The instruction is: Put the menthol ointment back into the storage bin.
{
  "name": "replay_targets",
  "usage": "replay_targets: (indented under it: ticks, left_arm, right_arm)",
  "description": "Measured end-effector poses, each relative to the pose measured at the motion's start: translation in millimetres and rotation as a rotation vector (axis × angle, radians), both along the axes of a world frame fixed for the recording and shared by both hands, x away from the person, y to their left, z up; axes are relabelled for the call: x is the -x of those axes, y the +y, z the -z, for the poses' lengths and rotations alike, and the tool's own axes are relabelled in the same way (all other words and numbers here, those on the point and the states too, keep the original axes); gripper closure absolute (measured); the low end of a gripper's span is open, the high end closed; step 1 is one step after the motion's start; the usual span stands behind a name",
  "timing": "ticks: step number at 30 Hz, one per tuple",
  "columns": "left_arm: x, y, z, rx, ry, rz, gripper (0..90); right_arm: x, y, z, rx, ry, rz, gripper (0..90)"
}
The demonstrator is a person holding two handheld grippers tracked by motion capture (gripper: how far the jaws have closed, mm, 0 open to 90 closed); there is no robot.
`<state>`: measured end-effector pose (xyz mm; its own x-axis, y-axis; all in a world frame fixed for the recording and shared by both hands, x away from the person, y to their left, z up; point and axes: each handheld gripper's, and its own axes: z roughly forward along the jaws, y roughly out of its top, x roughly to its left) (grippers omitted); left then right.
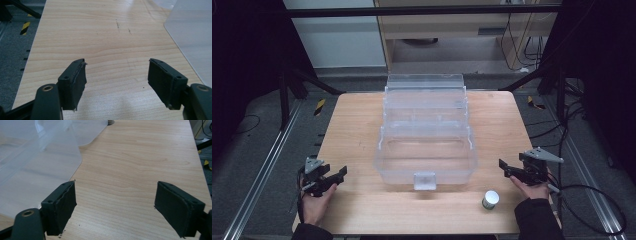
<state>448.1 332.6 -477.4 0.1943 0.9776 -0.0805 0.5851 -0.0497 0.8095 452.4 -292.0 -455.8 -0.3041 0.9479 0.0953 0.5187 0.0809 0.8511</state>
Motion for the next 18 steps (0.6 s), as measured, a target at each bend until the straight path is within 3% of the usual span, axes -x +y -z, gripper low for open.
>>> replay_targets:
  ticks: [9, 13, 15, 18]
  left_arm:
    - [0.1, -1.8, 1.4, -0.041, 0.015, 0.014, 30.4]
    - [-1.4, -2.6, 2.7, -0.022, 0.032, 0.033, 29.0]
    - [-1.5, -3.4, 3.2, -0.034, 0.037, 0.032, 29.0]
    - [-1.4, -3.2, 2.6, -0.034, 0.034, 0.031, 29.0]
  right_arm:
    - [3.4, 4.2, -11.6, 0.014, 0.018, -0.070, 23.9]
    - [3.1, 7.6, -22.6, 0.047, 0.038, -0.126, 24.1]
    - [3.6, 10.5, -28.8, 0.072, 0.056, -0.176, 24.7]
    - [2.9, 14.5, -31.5, 0.104, 0.080, -0.206, 24.5]
